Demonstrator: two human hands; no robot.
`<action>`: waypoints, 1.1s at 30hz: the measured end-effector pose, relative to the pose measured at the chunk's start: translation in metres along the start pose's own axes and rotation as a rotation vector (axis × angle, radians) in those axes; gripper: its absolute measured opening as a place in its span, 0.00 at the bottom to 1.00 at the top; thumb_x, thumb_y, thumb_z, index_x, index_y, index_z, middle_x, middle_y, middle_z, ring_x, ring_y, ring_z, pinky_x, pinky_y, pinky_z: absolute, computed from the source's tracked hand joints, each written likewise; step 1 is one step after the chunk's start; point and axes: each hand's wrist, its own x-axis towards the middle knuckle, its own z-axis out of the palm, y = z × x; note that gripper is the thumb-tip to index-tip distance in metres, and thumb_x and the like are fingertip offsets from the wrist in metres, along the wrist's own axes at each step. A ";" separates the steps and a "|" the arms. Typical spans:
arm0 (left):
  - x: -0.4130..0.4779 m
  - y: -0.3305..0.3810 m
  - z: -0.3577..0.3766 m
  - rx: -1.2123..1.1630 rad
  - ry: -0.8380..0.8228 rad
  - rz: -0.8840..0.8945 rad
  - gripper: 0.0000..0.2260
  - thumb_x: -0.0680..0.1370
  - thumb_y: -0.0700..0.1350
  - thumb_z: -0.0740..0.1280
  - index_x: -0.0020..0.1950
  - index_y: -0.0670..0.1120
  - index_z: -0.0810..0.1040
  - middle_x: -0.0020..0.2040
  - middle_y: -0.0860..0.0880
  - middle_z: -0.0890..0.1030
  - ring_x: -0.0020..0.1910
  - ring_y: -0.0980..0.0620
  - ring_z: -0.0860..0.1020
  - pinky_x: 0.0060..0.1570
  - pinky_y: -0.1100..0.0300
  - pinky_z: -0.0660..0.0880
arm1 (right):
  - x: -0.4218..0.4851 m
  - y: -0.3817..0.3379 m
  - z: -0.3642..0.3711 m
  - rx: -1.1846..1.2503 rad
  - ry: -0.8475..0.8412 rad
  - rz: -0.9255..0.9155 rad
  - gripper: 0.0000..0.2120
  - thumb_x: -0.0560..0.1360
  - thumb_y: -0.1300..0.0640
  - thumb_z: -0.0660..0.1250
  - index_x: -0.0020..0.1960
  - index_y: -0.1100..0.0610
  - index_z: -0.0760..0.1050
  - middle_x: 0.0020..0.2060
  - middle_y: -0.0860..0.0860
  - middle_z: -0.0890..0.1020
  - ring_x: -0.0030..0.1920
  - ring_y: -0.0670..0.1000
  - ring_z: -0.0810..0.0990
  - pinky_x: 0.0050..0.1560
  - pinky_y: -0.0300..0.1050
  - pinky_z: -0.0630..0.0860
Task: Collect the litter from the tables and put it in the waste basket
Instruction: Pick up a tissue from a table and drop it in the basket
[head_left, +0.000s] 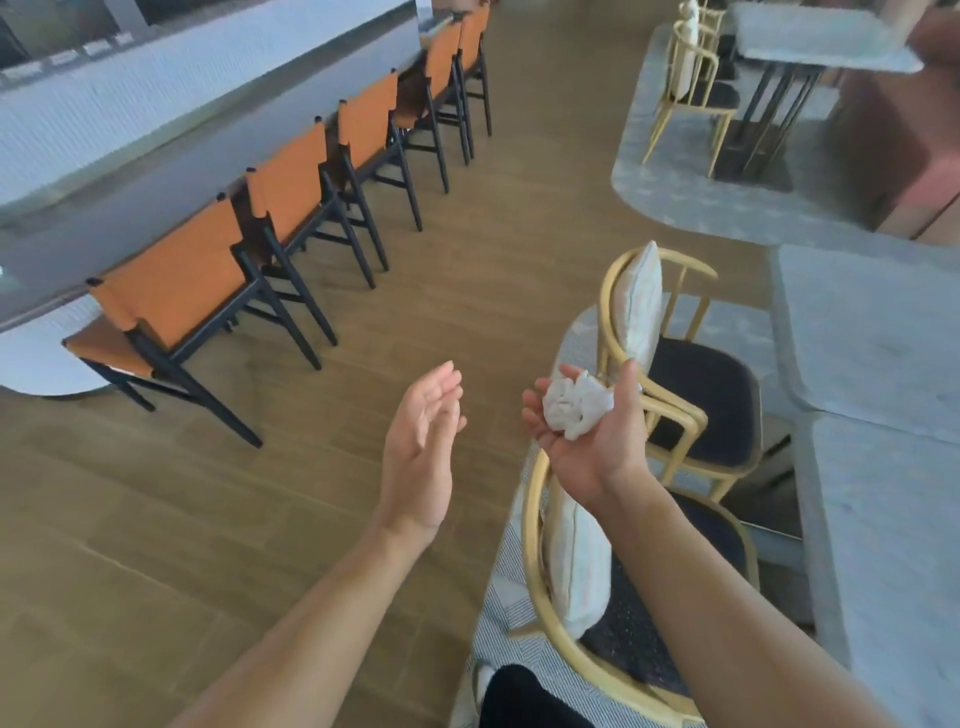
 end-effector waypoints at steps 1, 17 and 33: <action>0.010 -0.003 -0.006 0.004 -0.001 0.000 0.17 0.84 0.53 0.61 0.73 0.56 0.73 0.72 0.54 0.78 0.71 0.59 0.77 0.70 0.56 0.77 | 0.010 0.003 0.008 0.003 0.004 0.000 0.31 0.83 0.32 0.56 0.60 0.60 0.78 0.47 0.60 0.83 0.49 0.61 0.84 0.51 0.53 0.82; 0.303 -0.032 -0.047 0.072 -0.029 0.009 0.14 0.84 0.57 0.62 0.70 0.64 0.74 0.70 0.59 0.79 0.71 0.60 0.77 0.67 0.57 0.78 | 0.265 -0.012 0.158 0.013 -0.011 -0.020 0.13 0.85 0.54 0.59 0.58 0.61 0.78 0.47 0.59 0.84 0.49 0.60 0.86 0.53 0.53 0.83; 0.596 -0.080 -0.020 0.005 -0.115 0.040 0.15 0.84 0.56 0.61 0.70 0.61 0.74 0.71 0.58 0.79 0.71 0.59 0.77 0.66 0.58 0.79 | 0.493 -0.094 0.258 0.011 0.037 -0.117 0.12 0.84 0.54 0.60 0.57 0.59 0.78 0.47 0.58 0.83 0.52 0.60 0.83 0.57 0.55 0.82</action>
